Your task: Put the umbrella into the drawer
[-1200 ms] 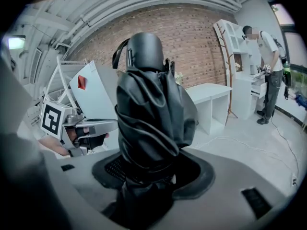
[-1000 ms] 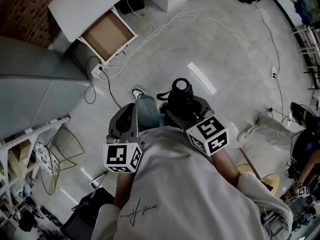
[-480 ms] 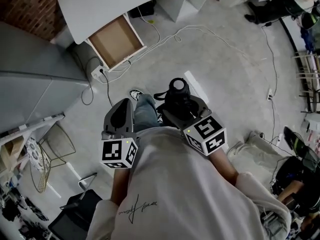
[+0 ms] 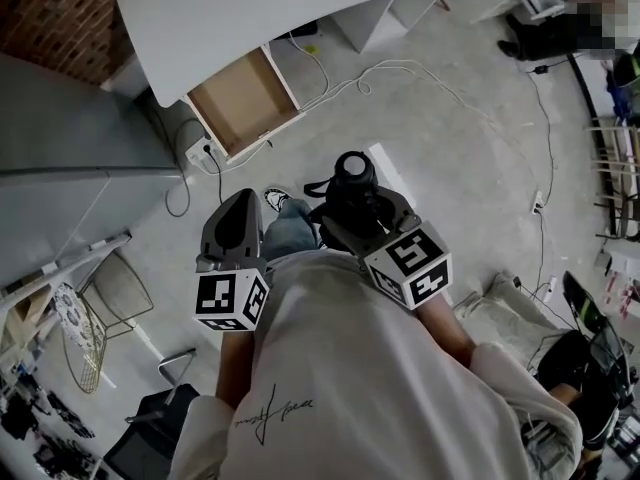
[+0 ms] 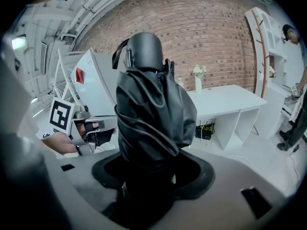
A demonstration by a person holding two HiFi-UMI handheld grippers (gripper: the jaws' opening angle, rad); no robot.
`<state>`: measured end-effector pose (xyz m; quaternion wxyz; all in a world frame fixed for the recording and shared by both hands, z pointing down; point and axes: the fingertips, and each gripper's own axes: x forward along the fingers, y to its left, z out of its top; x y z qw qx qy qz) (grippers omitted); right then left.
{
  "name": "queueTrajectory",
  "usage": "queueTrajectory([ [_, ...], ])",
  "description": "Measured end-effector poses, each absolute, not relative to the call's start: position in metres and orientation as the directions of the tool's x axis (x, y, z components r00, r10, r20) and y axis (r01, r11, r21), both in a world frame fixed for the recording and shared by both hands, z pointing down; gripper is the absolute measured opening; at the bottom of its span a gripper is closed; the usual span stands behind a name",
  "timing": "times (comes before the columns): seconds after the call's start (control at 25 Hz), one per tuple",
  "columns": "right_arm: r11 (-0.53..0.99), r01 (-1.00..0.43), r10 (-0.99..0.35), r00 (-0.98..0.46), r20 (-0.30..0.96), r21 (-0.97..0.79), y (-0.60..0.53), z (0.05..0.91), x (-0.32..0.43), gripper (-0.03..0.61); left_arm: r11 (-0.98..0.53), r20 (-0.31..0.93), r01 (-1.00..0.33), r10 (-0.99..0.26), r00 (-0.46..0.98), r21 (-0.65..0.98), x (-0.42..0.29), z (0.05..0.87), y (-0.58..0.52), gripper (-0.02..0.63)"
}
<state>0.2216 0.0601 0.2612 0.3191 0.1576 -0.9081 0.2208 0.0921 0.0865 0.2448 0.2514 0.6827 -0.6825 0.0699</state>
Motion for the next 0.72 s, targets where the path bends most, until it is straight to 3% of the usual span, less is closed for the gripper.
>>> queueTrajectory([
  [0.72, 0.889, -0.324, -0.045, -0.767, 0.641, -0.325, 0.014, 0.251, 0.12, 0.255, 0.183, 0.409, -0.944, -0.911, -0.057, 0.275, -0.019, 0.253, 0.051, 0.018],
])
